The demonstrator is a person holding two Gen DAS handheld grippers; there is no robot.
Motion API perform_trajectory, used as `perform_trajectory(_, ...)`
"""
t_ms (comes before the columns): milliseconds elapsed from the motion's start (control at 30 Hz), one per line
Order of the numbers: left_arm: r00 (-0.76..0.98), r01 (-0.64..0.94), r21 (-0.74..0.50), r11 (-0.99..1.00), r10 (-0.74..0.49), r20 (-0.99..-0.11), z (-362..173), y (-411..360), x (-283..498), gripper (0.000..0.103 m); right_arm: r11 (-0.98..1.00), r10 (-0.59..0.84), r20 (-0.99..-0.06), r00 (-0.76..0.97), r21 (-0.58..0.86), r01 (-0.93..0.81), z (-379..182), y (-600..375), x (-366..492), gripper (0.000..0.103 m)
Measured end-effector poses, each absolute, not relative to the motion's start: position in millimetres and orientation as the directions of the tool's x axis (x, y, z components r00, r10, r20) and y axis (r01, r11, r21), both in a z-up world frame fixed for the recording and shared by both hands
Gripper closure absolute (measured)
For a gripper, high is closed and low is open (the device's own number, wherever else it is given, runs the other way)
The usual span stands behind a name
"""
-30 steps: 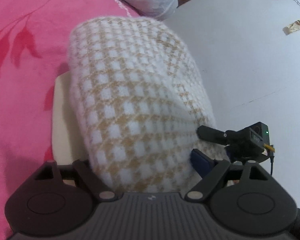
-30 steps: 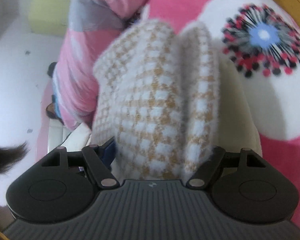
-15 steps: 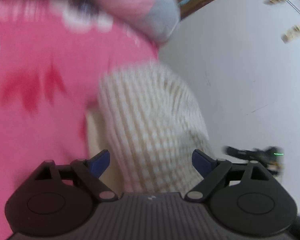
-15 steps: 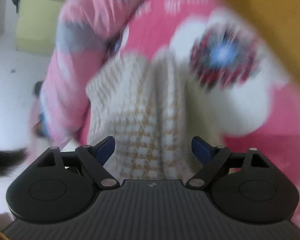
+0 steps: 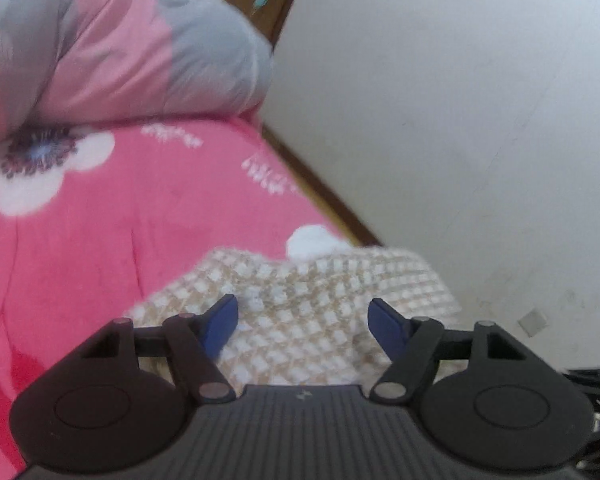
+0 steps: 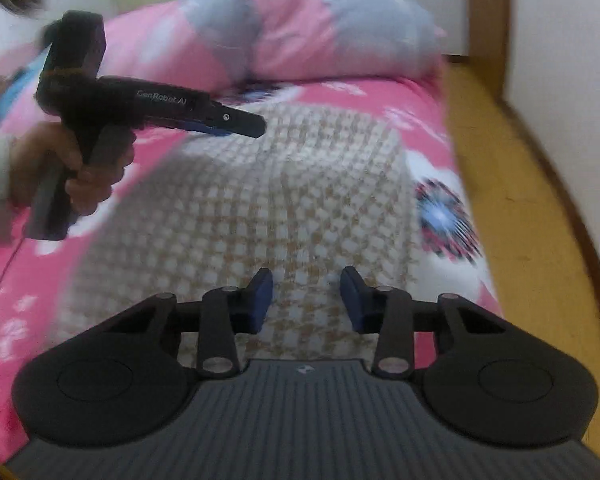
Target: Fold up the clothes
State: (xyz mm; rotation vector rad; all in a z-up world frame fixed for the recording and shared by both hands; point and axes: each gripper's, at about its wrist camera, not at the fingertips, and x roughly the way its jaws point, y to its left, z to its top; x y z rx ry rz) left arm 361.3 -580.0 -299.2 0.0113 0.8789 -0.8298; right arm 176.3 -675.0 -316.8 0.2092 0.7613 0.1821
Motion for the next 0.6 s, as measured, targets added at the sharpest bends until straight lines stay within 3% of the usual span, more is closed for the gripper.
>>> perform_trajectory(167,0.372,0.712,-0.158,0.685,-0.558,-0.742,-308.0,-603.4,356.9,0.025,0.949,0.238,-0.636,0.734,0.313,-0.037,-326.5,-684.2,181.6,0.064)
perform_trajectory(300,0.371,0.72,-0.118,0.684,-0.523,-0.767,-302.9,-609.9,354.1,0.023,0.945,0.246,-0.643,0.725,0.327,-0.031,-324.5,-684.1,180.1,0.064)
perform_trajectory(433,0.373,0.694,-0.132,0.708,-0.511,-0.775,-263.3,-598.1,348.7,0.022,0.938,0.269,-0.653,0.708,0.343,-0.04,-298.9,-693.7,180.1,0.064)
perform_trajectory(600,0.393,0.697,-0.176,0.695,-0.575,-0.717,-202.1,-558.8,304.2,0.022,0.936,0.292,-0.628,0.722,0.342,-0.081,-251.7,-701.4,140.5,0.064)
